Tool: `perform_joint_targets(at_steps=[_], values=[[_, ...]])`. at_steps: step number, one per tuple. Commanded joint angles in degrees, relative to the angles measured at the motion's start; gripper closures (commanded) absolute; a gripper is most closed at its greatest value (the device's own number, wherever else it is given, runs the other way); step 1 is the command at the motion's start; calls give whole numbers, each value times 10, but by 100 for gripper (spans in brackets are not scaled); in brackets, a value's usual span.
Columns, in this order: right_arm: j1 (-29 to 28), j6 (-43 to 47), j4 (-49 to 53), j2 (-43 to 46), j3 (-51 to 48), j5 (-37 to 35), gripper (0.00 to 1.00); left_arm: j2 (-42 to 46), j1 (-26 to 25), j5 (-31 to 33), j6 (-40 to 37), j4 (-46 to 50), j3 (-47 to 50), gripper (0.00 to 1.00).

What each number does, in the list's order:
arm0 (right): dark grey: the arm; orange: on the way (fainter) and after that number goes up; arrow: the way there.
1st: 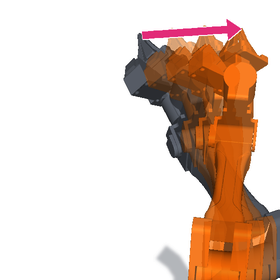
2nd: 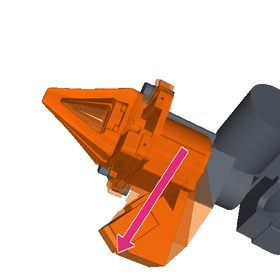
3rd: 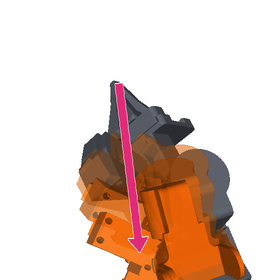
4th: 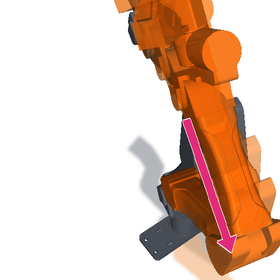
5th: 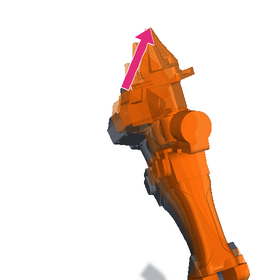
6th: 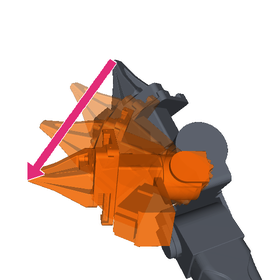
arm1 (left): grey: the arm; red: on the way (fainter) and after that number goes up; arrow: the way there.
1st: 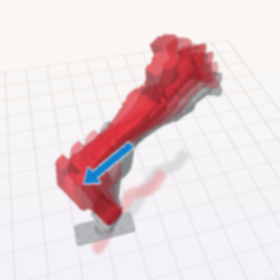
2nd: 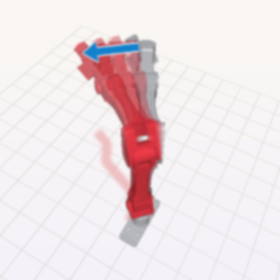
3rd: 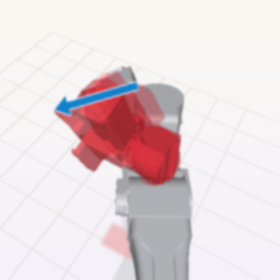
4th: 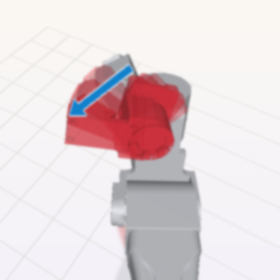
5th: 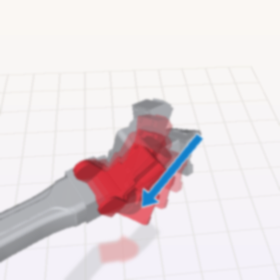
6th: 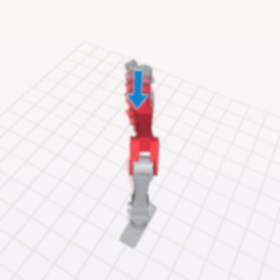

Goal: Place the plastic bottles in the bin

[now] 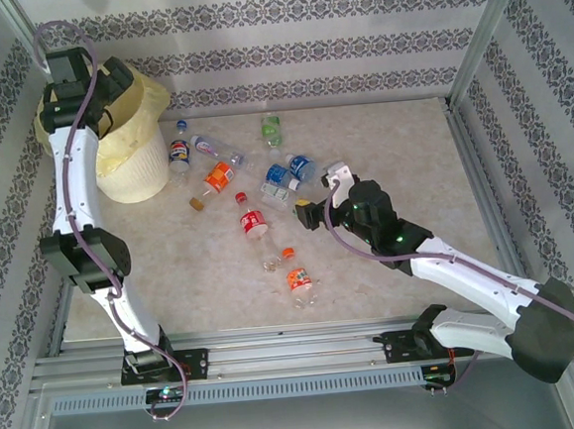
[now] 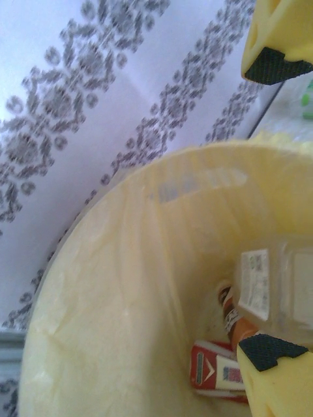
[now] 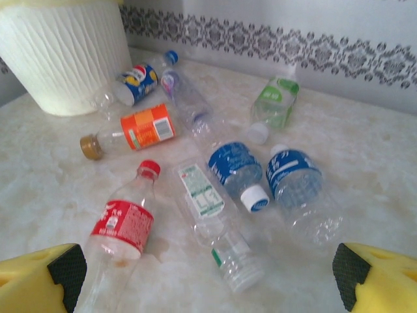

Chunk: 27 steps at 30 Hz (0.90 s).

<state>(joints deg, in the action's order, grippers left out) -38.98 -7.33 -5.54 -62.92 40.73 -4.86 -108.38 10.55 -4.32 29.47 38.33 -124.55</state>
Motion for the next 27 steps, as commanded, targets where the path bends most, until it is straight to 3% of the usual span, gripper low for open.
perform_joint_targets(at_steps=[1,6,16,27], values=[[-19,-14,70,-6,-7,16,2,51,-27,-42,-18,-7,30,0],[-49,-65,173,-16,2,9,2,112,-58,-61,-6,-55,123,0],[-134,-126,263,-5,-17,40,2,193,-124,-89,38,-129,264,0],[-193,-164,274,-77,10,34,2,243,-154,-94,96,-158,383,0]])
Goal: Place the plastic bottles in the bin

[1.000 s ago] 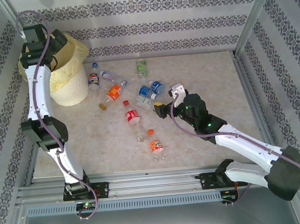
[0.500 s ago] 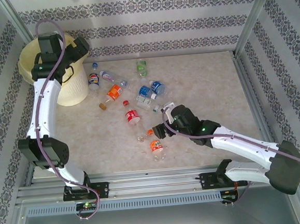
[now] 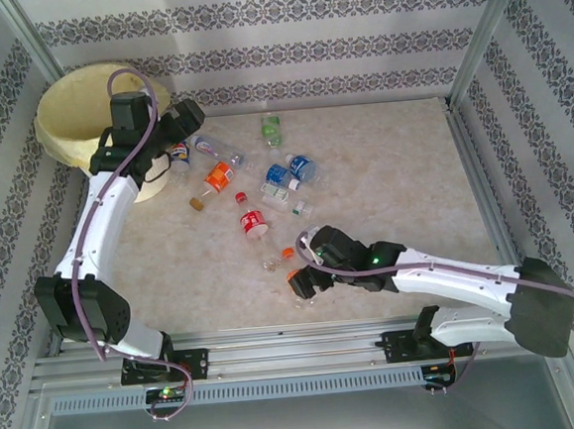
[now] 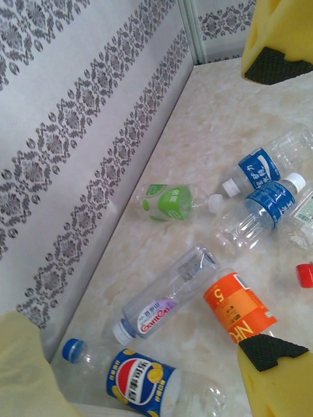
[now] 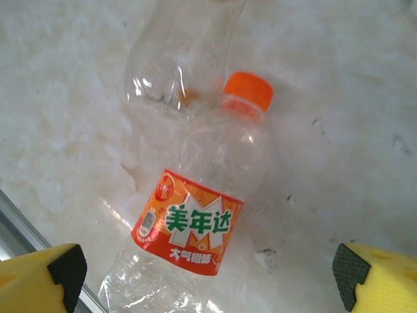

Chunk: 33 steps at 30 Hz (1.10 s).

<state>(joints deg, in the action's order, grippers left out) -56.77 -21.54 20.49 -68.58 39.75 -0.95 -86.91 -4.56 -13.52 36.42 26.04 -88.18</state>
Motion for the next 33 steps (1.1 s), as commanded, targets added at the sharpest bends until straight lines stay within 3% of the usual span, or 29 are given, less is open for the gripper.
perform_joint_targets(at_steps=[1,8,16,26,33], values=[[-23,-23,16,-35,27,-6,2,36,-3,2,31,-42,34,0],[-64,-64,76,-133,74,-63,3,76,-2,26,31,-39,83,0],[-75,-93,126,-189,100,-86,20,102,-3,50,21,-23,102,0],[-73,-92,127,-192,99,-96,38,92,-3,36,26,-27,106,0],[-44,-91,102,-127,75,-133,45,74,-5,-28,34,-65,123,0]])
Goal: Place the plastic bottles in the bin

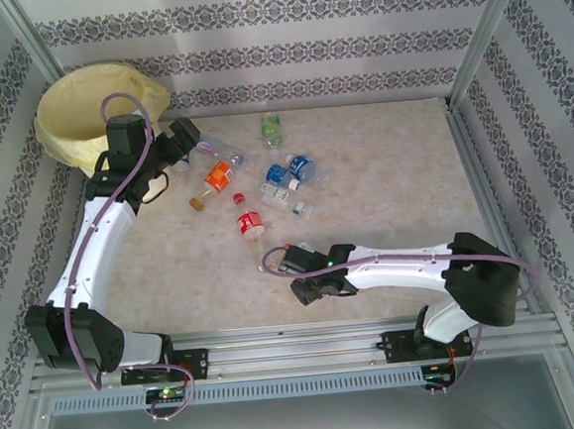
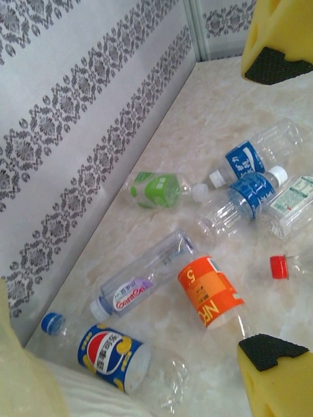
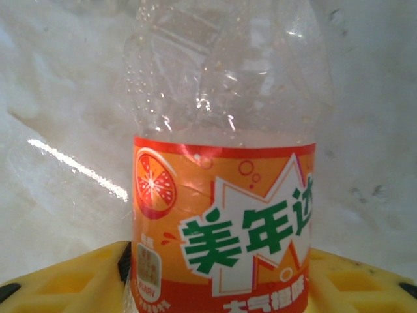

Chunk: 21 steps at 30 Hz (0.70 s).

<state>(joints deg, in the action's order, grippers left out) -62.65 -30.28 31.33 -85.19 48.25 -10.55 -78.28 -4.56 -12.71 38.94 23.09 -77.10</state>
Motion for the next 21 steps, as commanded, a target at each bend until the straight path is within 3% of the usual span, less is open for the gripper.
perform_joint_targets(at_steps=[1,9,16,21], values=[[25,-1,-13,50,-13,-42,46,-17,-9,-42,7,-36,13,0],[110,53,-91,129,-30,-37,48,-61,-56,-69,-7,-33,12,0],[210,81,-242,192,-57,58,50,-105,-107,-122,-3,-71,19,0],[279,82,-305,190,-56,144,51,-121,-127,-223,14,-178,48,0]])
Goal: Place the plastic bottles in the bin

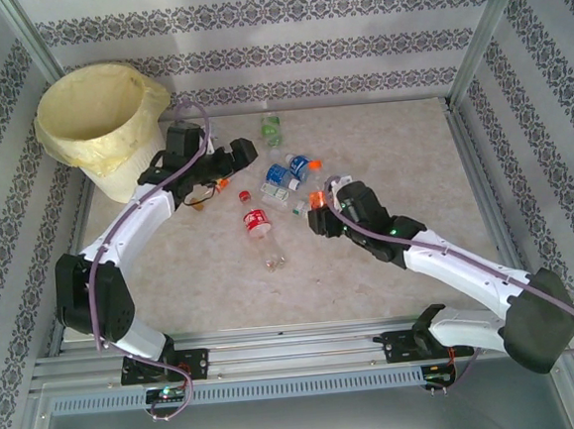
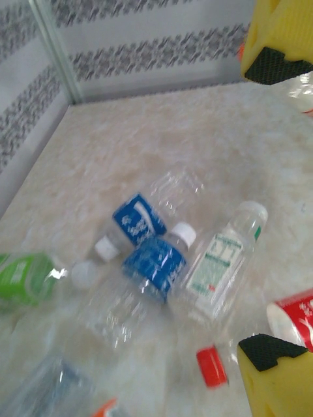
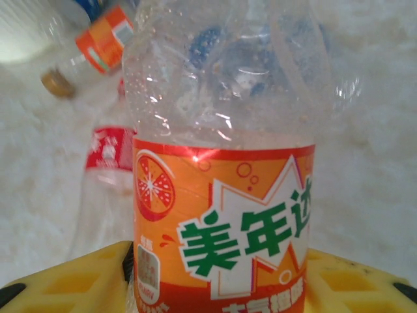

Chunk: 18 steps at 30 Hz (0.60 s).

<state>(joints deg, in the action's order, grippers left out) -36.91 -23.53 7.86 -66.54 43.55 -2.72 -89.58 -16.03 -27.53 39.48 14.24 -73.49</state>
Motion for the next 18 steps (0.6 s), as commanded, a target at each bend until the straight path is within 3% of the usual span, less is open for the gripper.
perform_joint_targets(at_steps=[1,5,13,18], values=[[33,15,-79,1,-7,80,51,-12,-17,-93,4,-105,14,0],[67,13,-115,-10,-1,120,51,-20,-40,-114,-20,-141,18,0],[90,31,-162,-53,45,208,51,-78,-68,-203,15,-279,5,0],[95,18,-189,-85,78,244,51,-97,-73,-208,7,-309,-3,0]])
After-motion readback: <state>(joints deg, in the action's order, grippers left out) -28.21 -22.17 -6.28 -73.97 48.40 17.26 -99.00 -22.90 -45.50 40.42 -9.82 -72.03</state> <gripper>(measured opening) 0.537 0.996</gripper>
